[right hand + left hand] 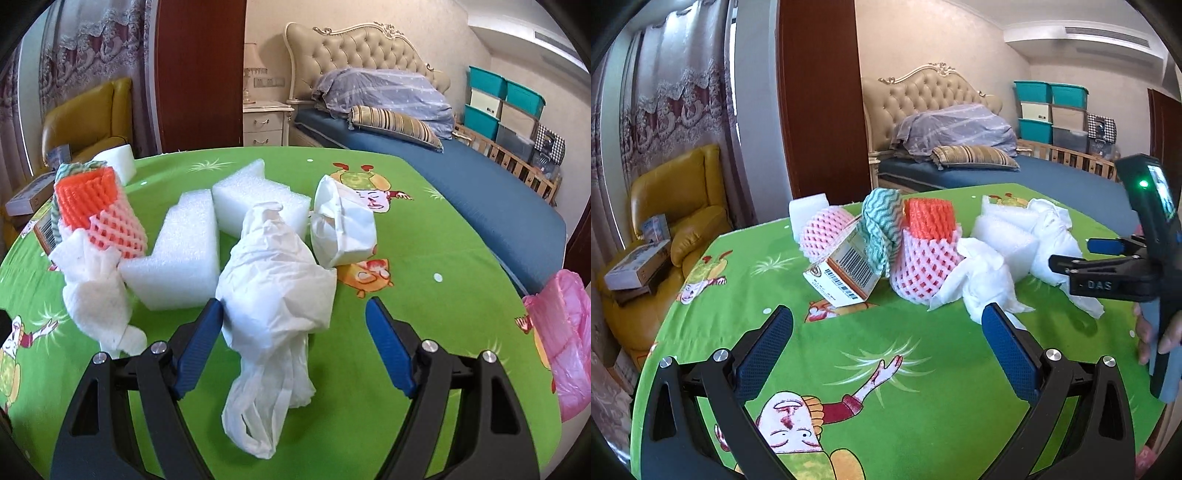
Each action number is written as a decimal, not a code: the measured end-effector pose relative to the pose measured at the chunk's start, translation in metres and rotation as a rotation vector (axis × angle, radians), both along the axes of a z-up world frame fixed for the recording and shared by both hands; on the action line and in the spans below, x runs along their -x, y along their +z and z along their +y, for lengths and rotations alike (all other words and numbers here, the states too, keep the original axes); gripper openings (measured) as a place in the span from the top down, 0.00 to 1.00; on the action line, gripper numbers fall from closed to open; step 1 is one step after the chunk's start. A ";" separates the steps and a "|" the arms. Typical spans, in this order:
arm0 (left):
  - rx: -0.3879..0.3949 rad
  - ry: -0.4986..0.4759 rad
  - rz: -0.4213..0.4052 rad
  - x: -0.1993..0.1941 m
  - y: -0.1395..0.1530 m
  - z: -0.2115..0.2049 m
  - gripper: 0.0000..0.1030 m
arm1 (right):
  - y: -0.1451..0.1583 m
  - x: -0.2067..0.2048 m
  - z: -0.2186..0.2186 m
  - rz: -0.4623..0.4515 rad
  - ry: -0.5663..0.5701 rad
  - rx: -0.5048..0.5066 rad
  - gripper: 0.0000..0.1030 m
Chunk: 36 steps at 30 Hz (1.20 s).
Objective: Collect trash
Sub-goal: 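Grasp a white plastic bag with the right tool while the left tool grasps a tissue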
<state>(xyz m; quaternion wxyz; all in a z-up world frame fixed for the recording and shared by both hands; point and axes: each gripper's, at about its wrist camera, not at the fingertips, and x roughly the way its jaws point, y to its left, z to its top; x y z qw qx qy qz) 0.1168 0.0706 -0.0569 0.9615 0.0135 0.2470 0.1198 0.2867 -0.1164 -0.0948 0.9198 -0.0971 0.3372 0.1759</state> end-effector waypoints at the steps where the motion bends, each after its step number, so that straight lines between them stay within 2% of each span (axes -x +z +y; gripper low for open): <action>1: -0.003 -0.001 0.001 0.000 0.000 -0.001 0.07 | -0.001 0.000 0.002 0.006 0.011 0.003 0.26; 3: -0.011 0.007 0.018 -0.004 -0.001 -0.002 0.07 | -0.001 0.001 0.005 0.002 0.022 0.016 0.33; 5: -0.023 0.031 0.053 -0.011 -0.004 -0.002 0.07 | -0.001 0.002 0.009 0.001 0.043 0.018 0.56; 8: -0.017 0.037 0.076 -0.014 -0.006 -0.001 0.07 | 0.001 0.004 0.007 -0.012 0.045 0.008 0.74; 10: -0.009 0.026 0.067 -0.013 -0.006 -0.001 0.07 | 0.005 0.006 0.001 -0.028 0.037 -0.027 0.79; 15: 0.000 -0.014 0.088 -0.019 -0.008 -0.007 0.07 | 0.014 0.022 -0.020 -0.068 0.020 -0.081 0.82; 18: 0.071 -0.081 0.110 -0.030 -0.008 -0.017 0.07 | 0.018 0.035 -0.034 -0.089 0.008 -0.095 0.82; 21: 0.081 -0.088 0.138 -0.048 -0.013 -0.032 0.09 | 0.020 0.042 -0.047 -0.104 -0.003 -0.100 0.82; 23: 0.083 -0.088 0.166 -0.061 -0.016 -0.038 0.25 | 0.018 0.045 -0.053 -0.110 -0.009 -0.096 0.82; 24: 0.098 -0.082 0.189 -0.070 -0.018 -0.040 0.30 | 0.017 0.046 -0.056 -0.109 -0.012 -0.098 0.81; 26: 0.127 -0.072 0.204 -0.080 -0.020 -0.043 0.32 | 0.014 0.045 -0.062 -0.095 -0.014 -0.119 0.81; 28: 0.123 -0.062 0.219 -0.090 -0.023 -0.045 0.33 | 0.009 0.043 -0.066 -0.078 -0.018 -0.132 0.81; 30: 0.126 -0.068 0.242 -0.097 -0.025 -0.047 0.42 | 0.001 0.043 -0.066 -0.053 -0.013 -0.129 0.81; 31: 0.136 -0.068 0.247 -0.098 -0.027 -0.046 0.48 | -0.001 0.044 -0.065 -0.052 -0.005 -0.128 0.81; 32: 0.142 -0.069 0.249 -0.099 -0.027 -0.046 0.61 | 0.001 0.045 -0.066 -0.060 -0.006 -0.131 0.81; 33: 0.154 -0.079 0.253 -0.100 -0.028 -0.044 0.66 | 0.001 0.046 -0.067 -0.067 -0.009 -0.140 0.81; 36: 0.172 -0.068 0.220 -0.094 -0.025 -0.042 0.68 | 0.000 0.043 -0.070 -0.048 -0.010 -0.162 0.81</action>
